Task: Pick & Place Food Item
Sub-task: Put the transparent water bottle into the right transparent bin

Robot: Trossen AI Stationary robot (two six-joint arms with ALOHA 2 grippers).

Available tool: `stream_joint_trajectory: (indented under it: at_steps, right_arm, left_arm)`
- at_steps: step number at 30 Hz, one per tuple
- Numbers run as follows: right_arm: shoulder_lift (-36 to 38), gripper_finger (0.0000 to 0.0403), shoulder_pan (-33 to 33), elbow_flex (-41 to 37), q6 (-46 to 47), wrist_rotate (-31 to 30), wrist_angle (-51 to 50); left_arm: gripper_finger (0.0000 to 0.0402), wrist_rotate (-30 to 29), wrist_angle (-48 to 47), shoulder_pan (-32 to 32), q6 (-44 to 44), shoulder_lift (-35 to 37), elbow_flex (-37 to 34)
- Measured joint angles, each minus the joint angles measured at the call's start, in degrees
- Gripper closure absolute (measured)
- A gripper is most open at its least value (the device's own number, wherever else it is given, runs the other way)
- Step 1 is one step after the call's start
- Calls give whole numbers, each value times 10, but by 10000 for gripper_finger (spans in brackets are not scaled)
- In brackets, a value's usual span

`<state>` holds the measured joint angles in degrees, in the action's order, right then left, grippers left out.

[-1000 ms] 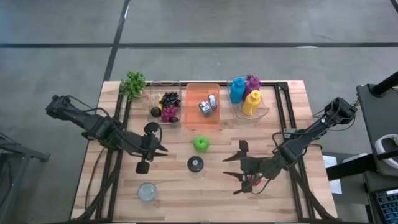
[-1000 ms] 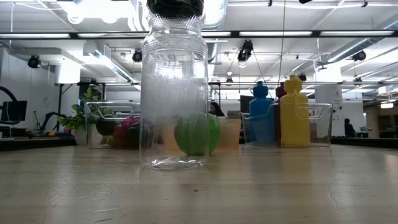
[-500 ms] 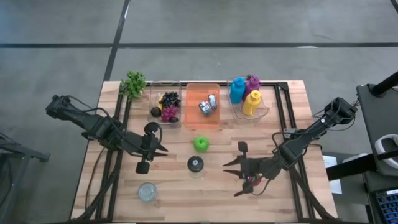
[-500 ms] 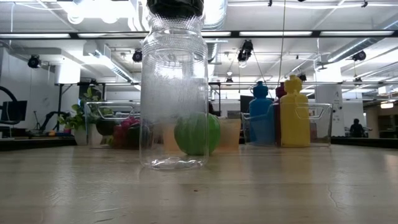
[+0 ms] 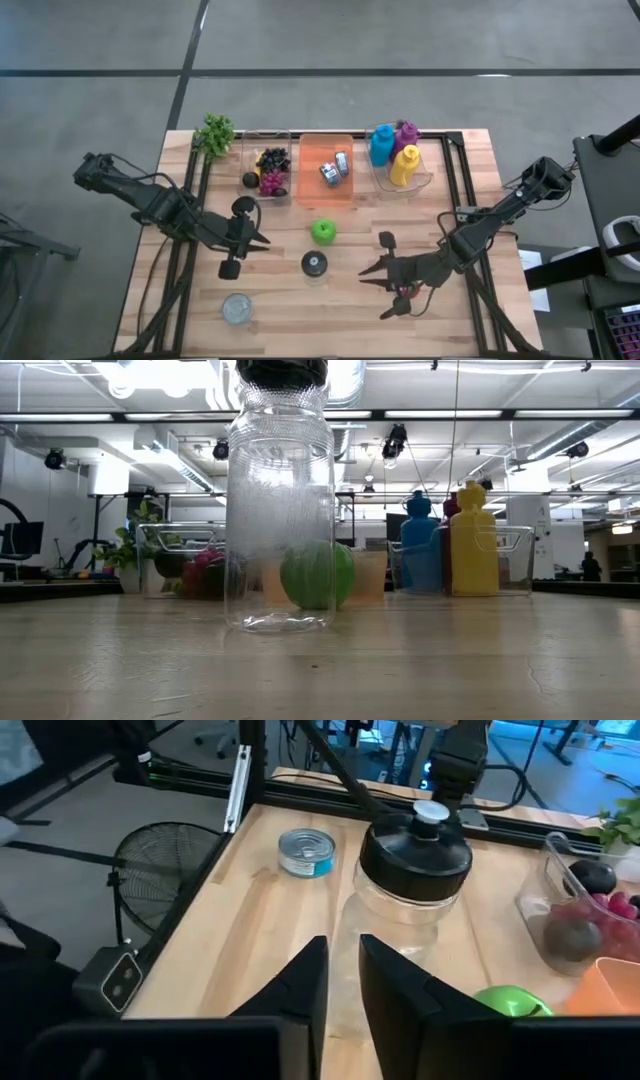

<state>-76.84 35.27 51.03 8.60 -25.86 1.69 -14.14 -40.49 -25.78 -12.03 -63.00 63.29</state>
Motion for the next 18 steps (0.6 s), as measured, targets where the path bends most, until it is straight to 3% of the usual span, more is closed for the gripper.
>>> stream_joint_trajectory:
  at_steps: [18]
  right_arm:
    - [0,202,-4,0,7,-1,3]
  left_arm:
    - [332,0,0,0,0,0,0]
